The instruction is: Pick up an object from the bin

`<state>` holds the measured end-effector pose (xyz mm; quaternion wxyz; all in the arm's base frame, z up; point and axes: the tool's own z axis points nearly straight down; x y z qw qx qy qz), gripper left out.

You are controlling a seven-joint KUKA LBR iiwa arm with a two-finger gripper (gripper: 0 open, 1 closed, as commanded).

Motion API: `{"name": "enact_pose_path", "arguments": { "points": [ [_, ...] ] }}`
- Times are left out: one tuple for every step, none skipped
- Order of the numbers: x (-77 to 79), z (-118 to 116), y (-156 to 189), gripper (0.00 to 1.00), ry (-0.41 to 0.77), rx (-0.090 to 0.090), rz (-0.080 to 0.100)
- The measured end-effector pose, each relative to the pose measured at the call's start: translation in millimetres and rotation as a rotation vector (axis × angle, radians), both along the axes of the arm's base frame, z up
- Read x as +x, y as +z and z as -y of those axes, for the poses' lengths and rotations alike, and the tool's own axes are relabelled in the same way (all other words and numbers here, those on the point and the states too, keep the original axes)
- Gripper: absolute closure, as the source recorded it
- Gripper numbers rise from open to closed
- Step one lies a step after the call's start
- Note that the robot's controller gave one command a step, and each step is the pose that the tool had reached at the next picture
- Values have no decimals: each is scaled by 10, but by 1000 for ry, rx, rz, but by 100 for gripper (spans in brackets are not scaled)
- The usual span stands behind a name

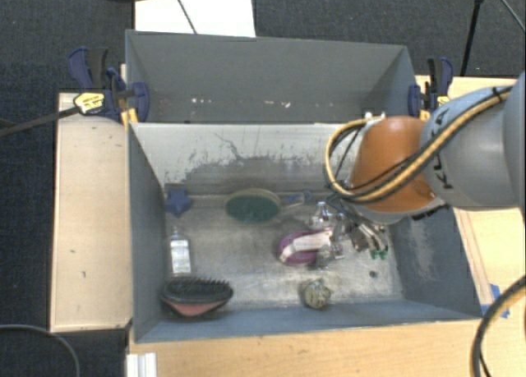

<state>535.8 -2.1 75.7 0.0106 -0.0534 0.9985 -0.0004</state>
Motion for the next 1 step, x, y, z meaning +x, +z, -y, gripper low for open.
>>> {"name": "enact_pose_path", "arguments": {
  "points": [
    [324, 208, 1500, 100, -2, -1, -10]
  ]
}}
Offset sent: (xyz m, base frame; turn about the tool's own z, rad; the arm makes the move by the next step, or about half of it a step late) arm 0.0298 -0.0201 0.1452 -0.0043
